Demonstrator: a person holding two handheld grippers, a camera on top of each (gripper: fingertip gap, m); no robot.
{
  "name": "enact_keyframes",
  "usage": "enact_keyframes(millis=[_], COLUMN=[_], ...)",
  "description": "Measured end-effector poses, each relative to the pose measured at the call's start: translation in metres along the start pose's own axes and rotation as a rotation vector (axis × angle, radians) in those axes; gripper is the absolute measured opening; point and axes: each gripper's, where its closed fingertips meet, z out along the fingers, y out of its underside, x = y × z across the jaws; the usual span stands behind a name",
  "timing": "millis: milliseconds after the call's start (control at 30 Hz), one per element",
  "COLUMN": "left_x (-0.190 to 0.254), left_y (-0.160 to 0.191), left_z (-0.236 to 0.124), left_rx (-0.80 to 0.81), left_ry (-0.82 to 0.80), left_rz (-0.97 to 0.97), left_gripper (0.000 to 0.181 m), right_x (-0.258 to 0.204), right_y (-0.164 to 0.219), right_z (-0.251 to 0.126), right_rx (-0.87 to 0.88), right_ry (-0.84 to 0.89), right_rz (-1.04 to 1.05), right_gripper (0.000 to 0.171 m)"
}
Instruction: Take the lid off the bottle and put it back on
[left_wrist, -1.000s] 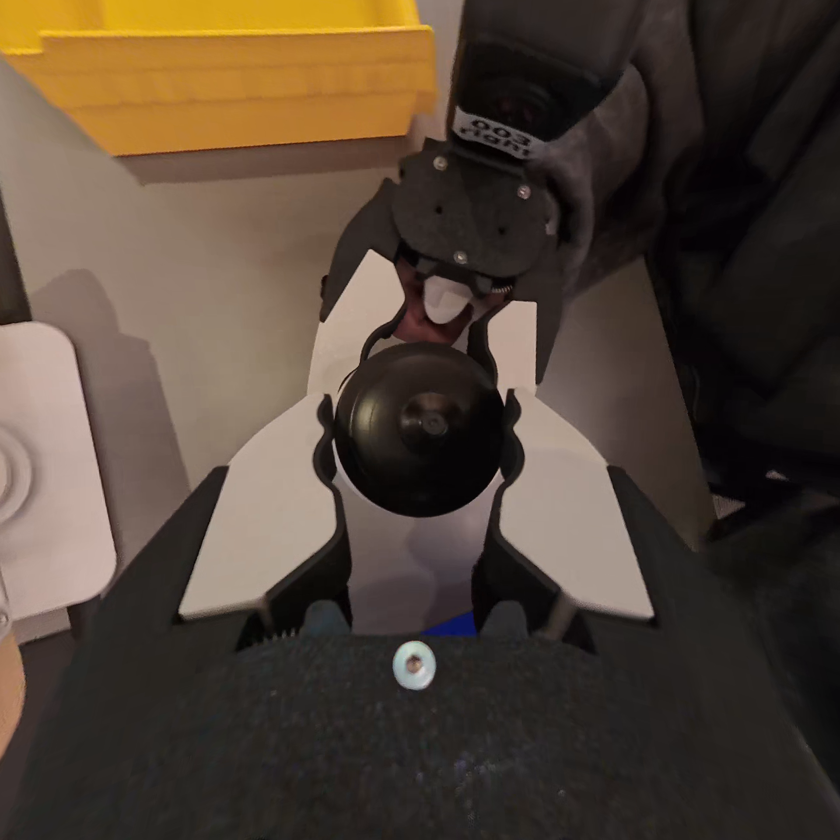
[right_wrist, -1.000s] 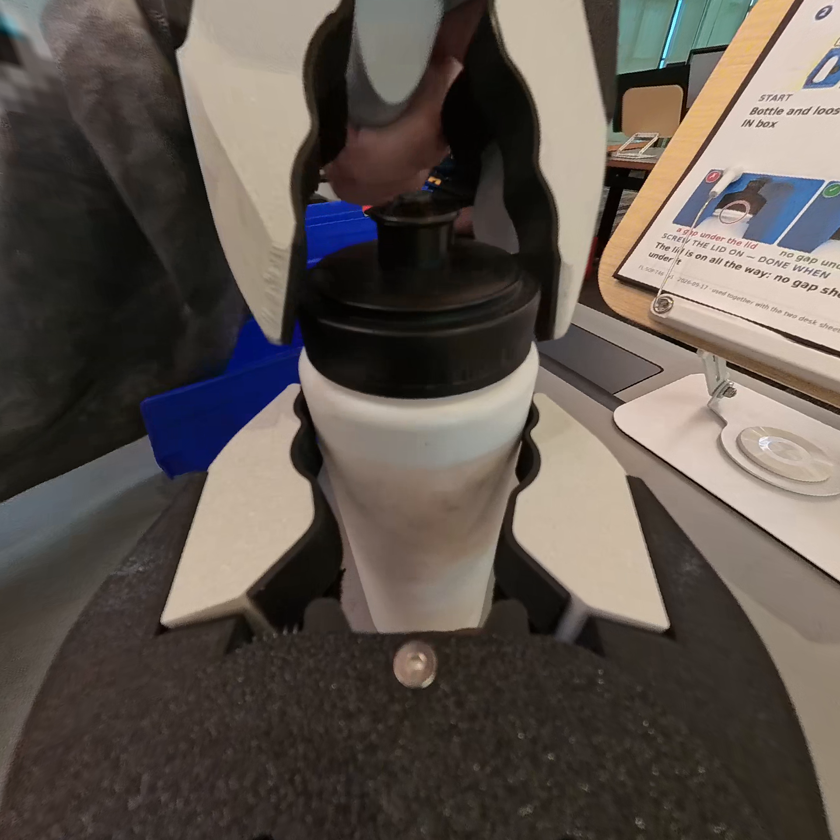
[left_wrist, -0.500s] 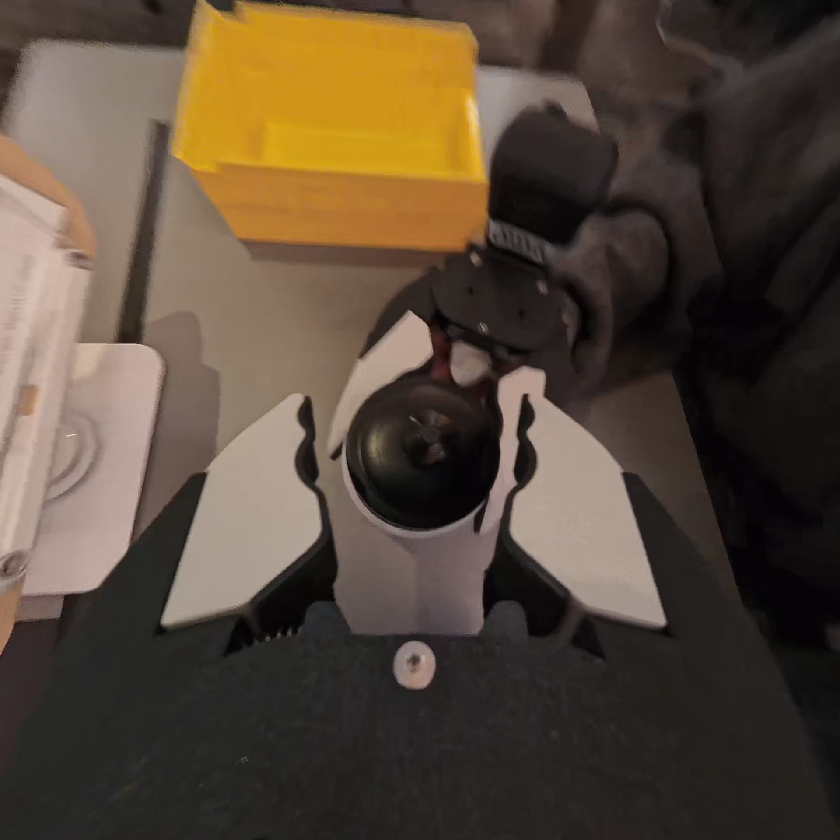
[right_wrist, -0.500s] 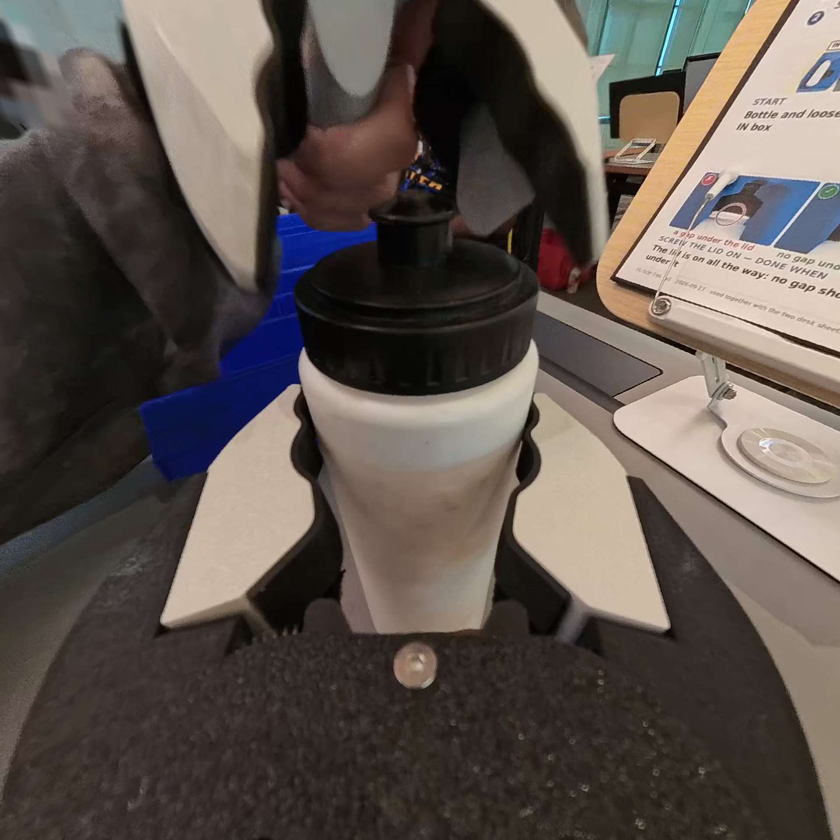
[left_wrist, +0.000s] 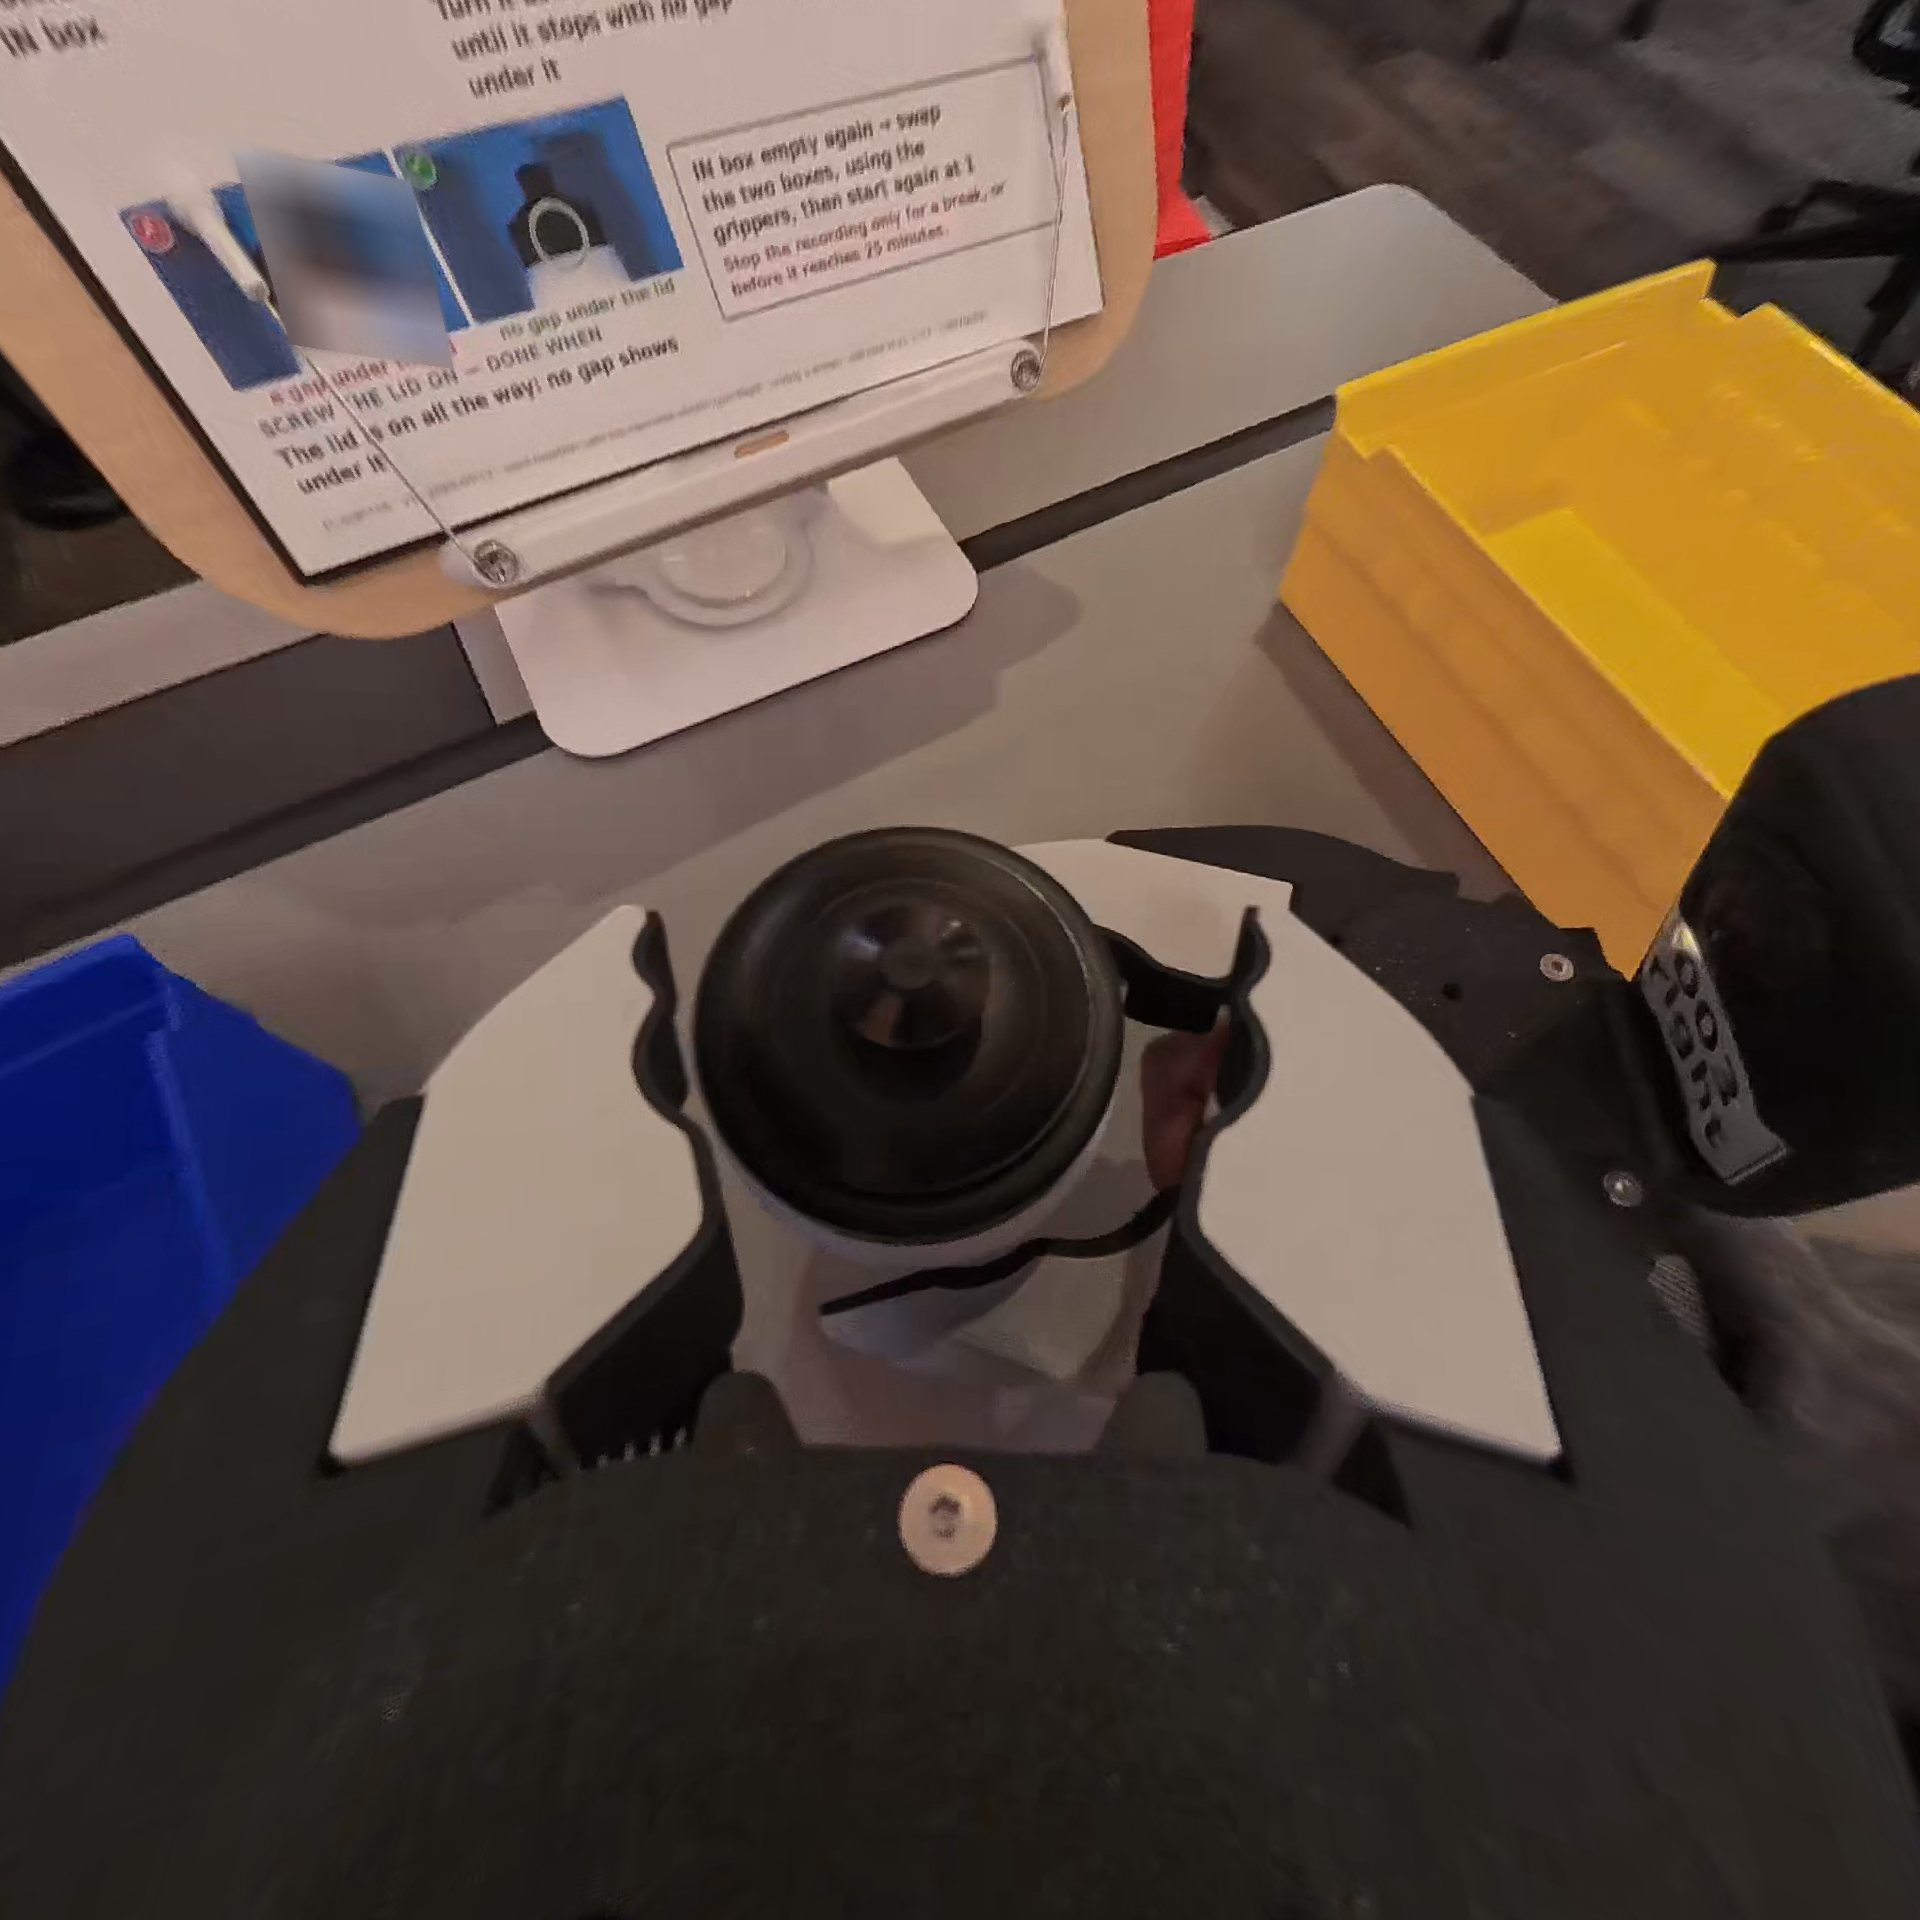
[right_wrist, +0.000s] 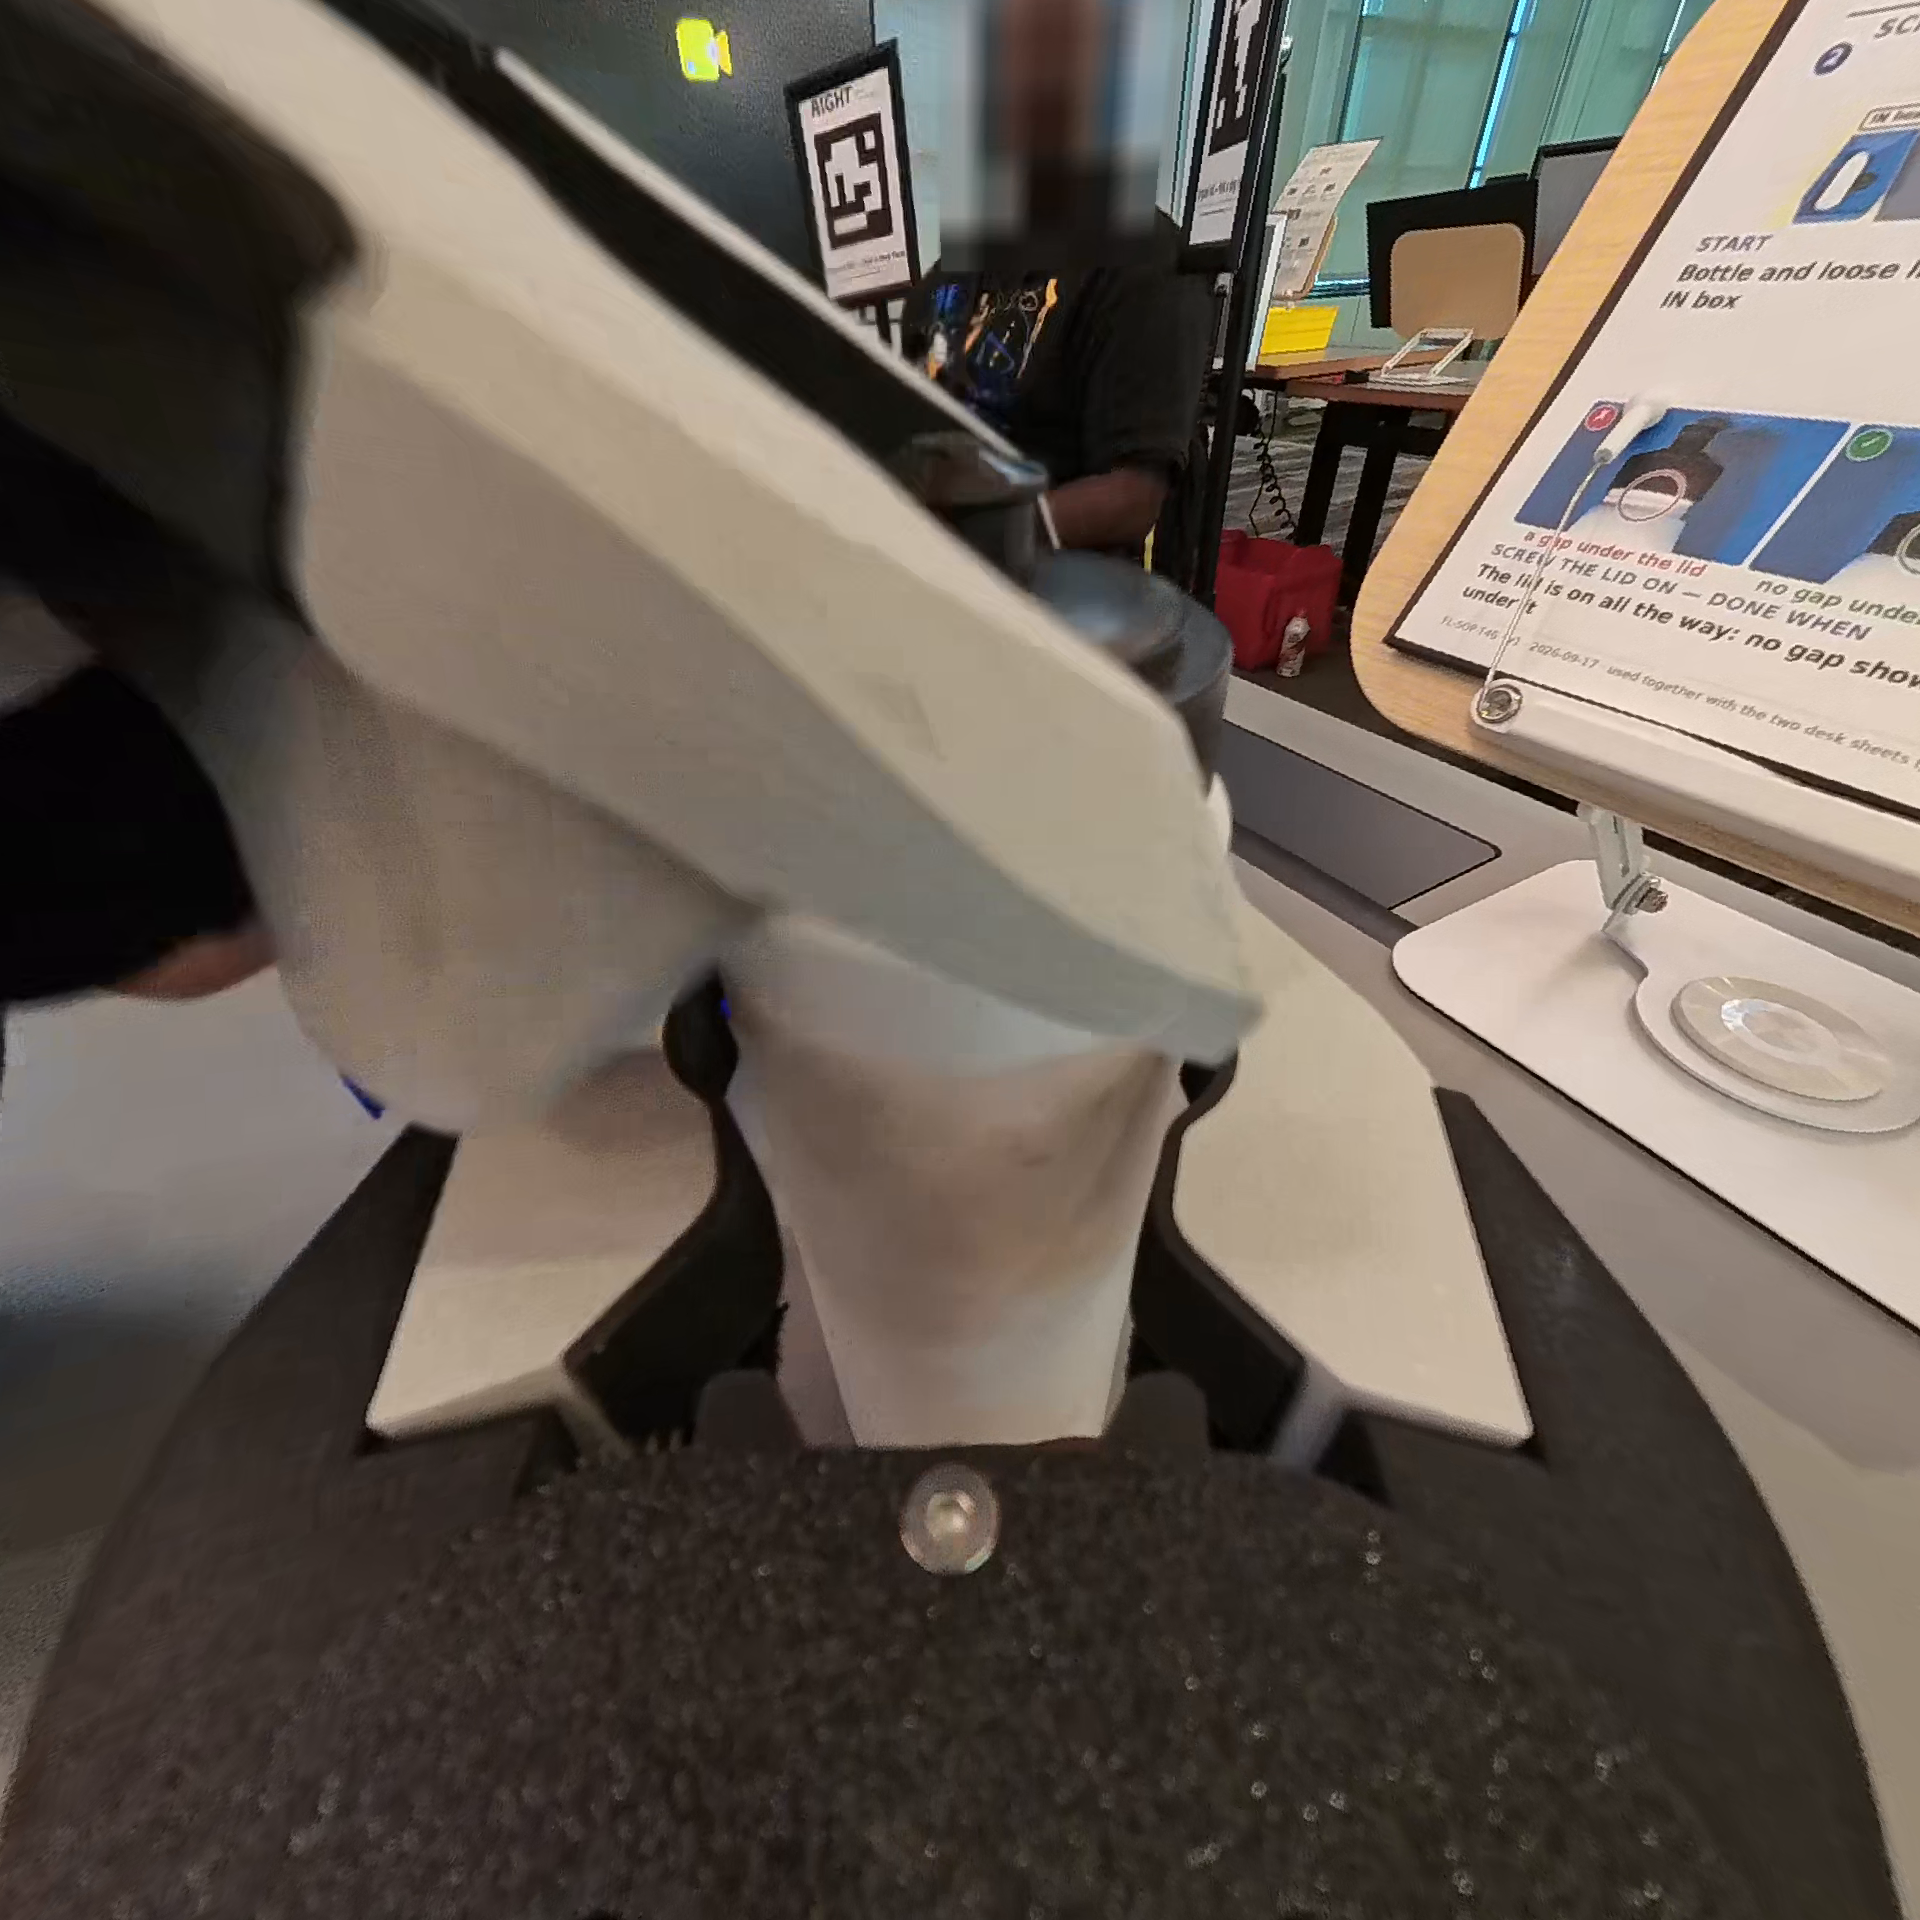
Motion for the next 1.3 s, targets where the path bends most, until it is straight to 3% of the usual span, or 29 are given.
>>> enact_keyframes(millis=[100, 267, 600, 933, 1133, 1300], left_x=[-0.010, -0.008, 0.004, 0.012, 0.011, 0.013], left_y=[0.000, 0.002, 0.006, 0.015, 0.022, 0.022], left_z=[0.001, 0.003, 0.000, -0.008, -0.012, -0.013], left_rx=[0.007, -0.066, -0.092, -0.193, -0.299, -0.294], left_ry=[-0.117, -0.051, 0.275, 0.689, 0.863, 0.921], left_rz=[-0.023, -0.010, 0.250, 0.627, 0.857, 0.888], left_gripper=[0.077, 0.076, 0.077, 0.077, 0.076, 0.076], right_x=[0.000, 0.001, 0.000, 0.000, 0.000, 0.001], right_y=[0.000, 0.000, 0.000, 0.000, 0.001, 0.002], right_z=[0.000, -0.001, -0.001, 0.000, 0.001, 0.001], right_rx=[0.001, 0.001, 0.005, 0.003, -0.010, -0.012], right_ry=[-0.001, 0.003, 0.001, -0.006, 0.026, 0.038], right_rz=[0.001, 0.002, 0.001, -0.003, -0.028, -0.035], right_gripper=[0.086, 0.086, 0.086, 0.086, 0.085, 0.085])
